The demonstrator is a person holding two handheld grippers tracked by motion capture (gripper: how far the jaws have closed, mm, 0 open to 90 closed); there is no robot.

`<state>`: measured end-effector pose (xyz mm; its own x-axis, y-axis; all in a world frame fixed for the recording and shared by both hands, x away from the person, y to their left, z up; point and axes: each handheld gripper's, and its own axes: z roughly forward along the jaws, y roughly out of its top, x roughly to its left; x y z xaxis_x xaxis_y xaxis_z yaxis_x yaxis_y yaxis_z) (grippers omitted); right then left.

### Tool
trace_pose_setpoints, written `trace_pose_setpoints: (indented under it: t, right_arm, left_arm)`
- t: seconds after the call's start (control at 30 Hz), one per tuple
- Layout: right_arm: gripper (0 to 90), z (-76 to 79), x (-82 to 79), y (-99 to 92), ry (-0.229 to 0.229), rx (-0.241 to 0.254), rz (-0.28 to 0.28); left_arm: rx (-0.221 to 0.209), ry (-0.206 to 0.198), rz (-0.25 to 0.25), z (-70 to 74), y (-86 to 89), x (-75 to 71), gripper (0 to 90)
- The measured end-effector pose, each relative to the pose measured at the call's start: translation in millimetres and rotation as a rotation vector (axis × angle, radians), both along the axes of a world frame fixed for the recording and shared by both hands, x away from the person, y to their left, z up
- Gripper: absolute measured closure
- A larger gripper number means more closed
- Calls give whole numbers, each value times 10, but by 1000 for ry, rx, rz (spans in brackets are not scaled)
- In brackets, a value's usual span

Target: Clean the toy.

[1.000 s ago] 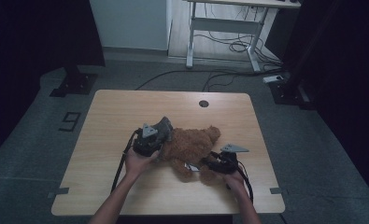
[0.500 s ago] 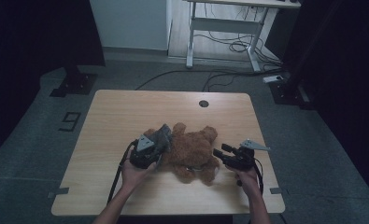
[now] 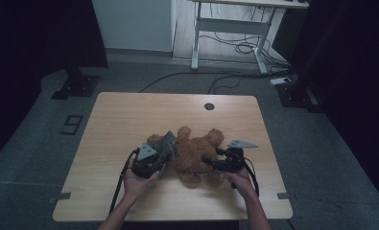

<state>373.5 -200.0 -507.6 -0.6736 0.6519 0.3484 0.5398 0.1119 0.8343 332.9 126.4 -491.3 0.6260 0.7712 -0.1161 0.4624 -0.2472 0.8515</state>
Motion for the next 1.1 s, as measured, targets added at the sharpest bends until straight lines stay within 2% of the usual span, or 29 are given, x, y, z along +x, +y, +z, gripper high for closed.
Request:
trace_pose_setpoints:
  t: [0.03,0.1,0.2,0.3,0.43,0.5,0.57,0.7,0.8,0.9,1.0,1.1]
  right_arm:
    - [188,-35,1,48,15,-24,27]
    - [195,-89,-3,117,24,-80,37]
    - [310,-140,-31,141,11,-75,27]
    - [417,-154,-61,140,-13,-89,29]
    - [490,-151,-42,167,-49,-104,-3]
    - [509,-138,-5,185,-72,-127,-41]
    - [520,-120,61,195,-94,-155,-77]
    - [526,-139,254,177,-101,-145,-146]
    - [526,-152,394,133,-95,-126,-179]
    - [523,-175,424,92,-87,-101,-184]
    - [521,-179,394,91,-97,-105,-173]
    - [519,-186,356,95,-121,-112,-162]
  left_arm:
    - [-1,2,-2,-1,5,-8,769]
    - [-8,8,-8,-10,17,-24,769]
    - [-18,14,-15,-25,30,-52,769]
    - [-3,1,-15,-31,11,-77,768]
    - [19,-16,-3,-13,-33,-9,768]
    - [17,-8,2,27,-62,92,768]
    - [37,2,2,73,-107,239,768]
    - [63,25,24,146,-207,541,766]
    - [52,50,33,242,-259,709,763]
    - [48,47,18,386,-271,777,761]
    - [34,24,40,544,-268,866,759]
    - [47,37,59,573,-294,973,755]
